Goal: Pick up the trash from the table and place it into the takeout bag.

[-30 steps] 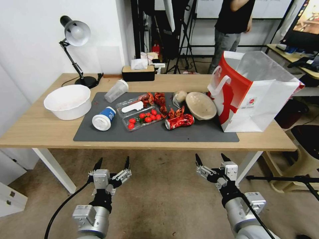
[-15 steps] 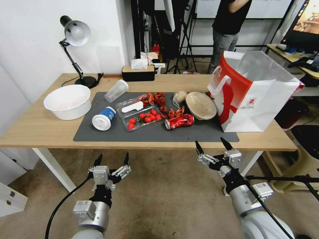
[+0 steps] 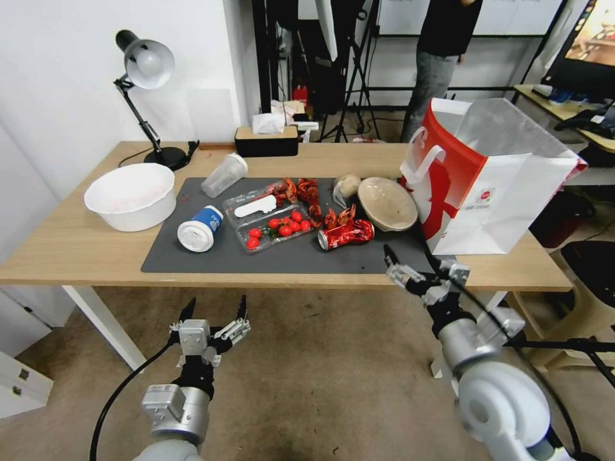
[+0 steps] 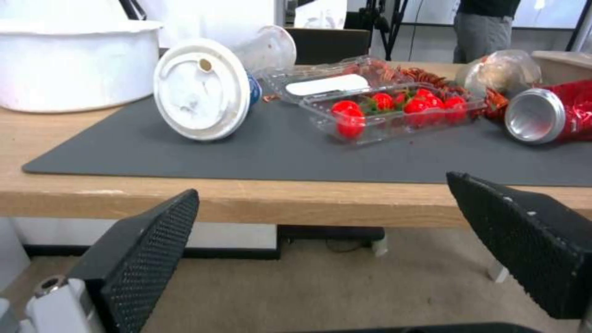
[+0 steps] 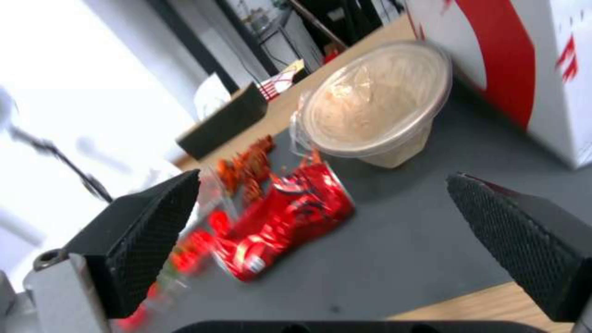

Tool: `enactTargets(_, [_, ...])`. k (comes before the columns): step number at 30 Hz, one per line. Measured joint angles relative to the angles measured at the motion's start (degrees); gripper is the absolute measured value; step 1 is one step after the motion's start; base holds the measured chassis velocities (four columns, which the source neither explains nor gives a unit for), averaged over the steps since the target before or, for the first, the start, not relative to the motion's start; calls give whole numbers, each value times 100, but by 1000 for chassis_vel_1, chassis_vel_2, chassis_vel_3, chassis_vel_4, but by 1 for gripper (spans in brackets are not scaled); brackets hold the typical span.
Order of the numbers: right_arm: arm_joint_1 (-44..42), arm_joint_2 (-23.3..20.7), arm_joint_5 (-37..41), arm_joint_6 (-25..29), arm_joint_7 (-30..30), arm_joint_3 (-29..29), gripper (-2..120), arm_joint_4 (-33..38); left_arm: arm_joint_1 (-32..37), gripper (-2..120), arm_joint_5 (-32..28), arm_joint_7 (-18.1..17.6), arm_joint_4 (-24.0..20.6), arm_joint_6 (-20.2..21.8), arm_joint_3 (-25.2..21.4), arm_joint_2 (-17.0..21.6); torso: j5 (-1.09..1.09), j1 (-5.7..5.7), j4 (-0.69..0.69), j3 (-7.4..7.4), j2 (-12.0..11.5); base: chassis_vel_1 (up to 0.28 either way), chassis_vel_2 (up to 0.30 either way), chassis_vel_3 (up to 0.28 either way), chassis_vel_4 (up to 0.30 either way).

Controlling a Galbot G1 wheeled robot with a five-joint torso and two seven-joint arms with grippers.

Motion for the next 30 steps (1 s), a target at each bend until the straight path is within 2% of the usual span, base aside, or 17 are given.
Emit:
enactTargets(2, [217,17,842,-21,394,35,100,3,-33,100,-10,-1,27,0,-2,33,0,0,-2,0,0,0,0,0,0])
enactTargets(3, [217,17,842,-21,394,35,100,3,-33,100,-10,-1,27,0,-2,33,0,0,-2,0,0,0,0,0,0])
enactTargets(6, [469,97,1686,43,738,57,100,-189,-58,100,-12,-2,70,2,32,51,0,0,-2,0,0,0,0,0,0])
enactTargets(7, [469,97,1686,43,738,57,100,-189,-58,100,-12,-2,70,2,32,51,0,0,-2,0,0,0,0,0,0])
enactTargets(10, [727,171,2355,122,1077,60,100,-396,-59,100,-12,-2,86,2,50,60,0,0,-2,0,0,0,0,0,0])
enactTargets(11, [944,212,2788,133,1269,79,100,-556,-59,100,-18,-2,88,2,52,68,0,0,-1,0,0,0,0,0,0])
enactTargets(14, [1213,264,3243,115,1512,97,100,-755,-61,100,-49,-2,90,-6,53,73,0,0,-1,0,0,0,0,0,0])
enactTargets(18, [1606,348,3628,102,1787,97,100,-1058,-31,100,-61,0,75,-14,61,80,-1,0,-1,0,0,0,0,0,0])
enactTargets(30, [2036,387,3971,73,1828,111,100,-1573,17,100,-105,63,30,-82,35,94,0,0,-1,0,0,0,0,0,0])
